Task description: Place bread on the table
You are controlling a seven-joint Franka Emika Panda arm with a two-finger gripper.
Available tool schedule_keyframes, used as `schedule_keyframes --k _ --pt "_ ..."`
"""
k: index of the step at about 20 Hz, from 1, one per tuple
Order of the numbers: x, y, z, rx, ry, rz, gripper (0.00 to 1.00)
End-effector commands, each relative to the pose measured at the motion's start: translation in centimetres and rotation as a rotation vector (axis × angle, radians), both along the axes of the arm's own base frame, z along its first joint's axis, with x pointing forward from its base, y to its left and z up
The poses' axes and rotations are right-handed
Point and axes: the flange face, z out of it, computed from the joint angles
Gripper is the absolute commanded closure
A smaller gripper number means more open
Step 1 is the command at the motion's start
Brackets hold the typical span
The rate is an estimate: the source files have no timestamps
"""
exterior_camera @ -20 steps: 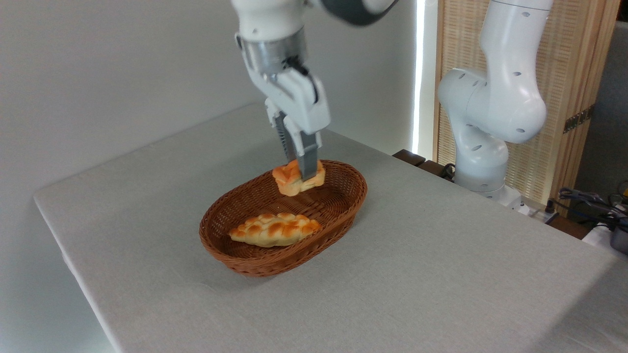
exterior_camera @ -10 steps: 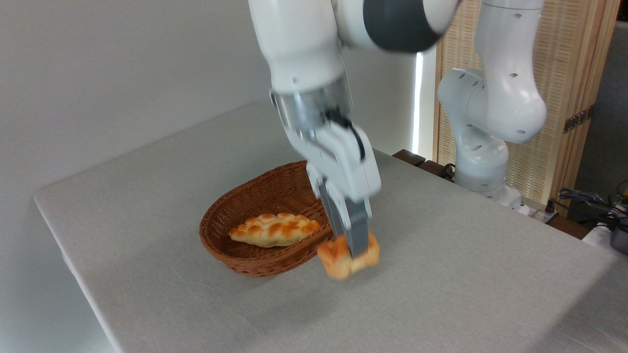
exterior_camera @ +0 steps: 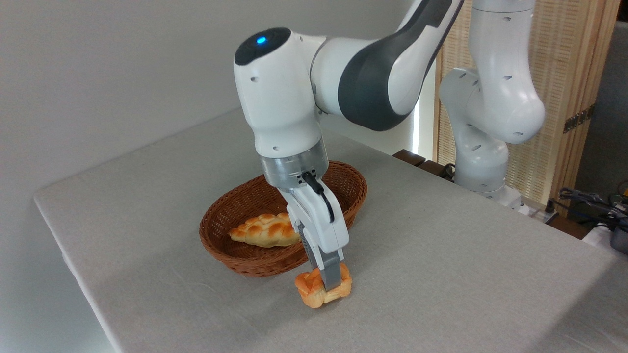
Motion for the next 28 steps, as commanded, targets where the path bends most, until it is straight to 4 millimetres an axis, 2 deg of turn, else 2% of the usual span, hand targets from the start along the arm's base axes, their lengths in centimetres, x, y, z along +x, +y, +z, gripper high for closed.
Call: schedule_keyframes --k 1,5,7,10,13,14,15,16,18,20,23,28 --pt "-0.3 0.2 0.0 -0.02 -0.018 0.002 0.0" --pt "-0.3 0.3 0.1 -0.02 -0.02 0.003 0.0" --pt "0.0 0.4 1.2 -0.02 -0.041 0.008 0.0" --pt "1.7 1.6 7.3 -0.04 -0.117 0.063 0.0" --pt "1.5 2.7 13.2 -0.149 -0.124 0.176 0.0" --pt "1.5 1.4 15.3 -0.186 -0.126 0.194 0.0" --pt "1.5 1.0 17.0 -0.205 -0.135 0.23 0.0" --pt "1.5 0.3 18.0 -0.208 -0.141 0.266 0.0" --pt "1.8 -2.9 19.1 -0.197 -0.149 0.315 0.0" --pt "1.9 -5.7 19.4 -0.194 -0.145 0.351 0.0" --pt "1.9 -8.5 19.0 -0.12 -0.142 0.326 0.0" --pt "2.1 -9.4 18.1 -0.103 -0.123 0.311 0.0"
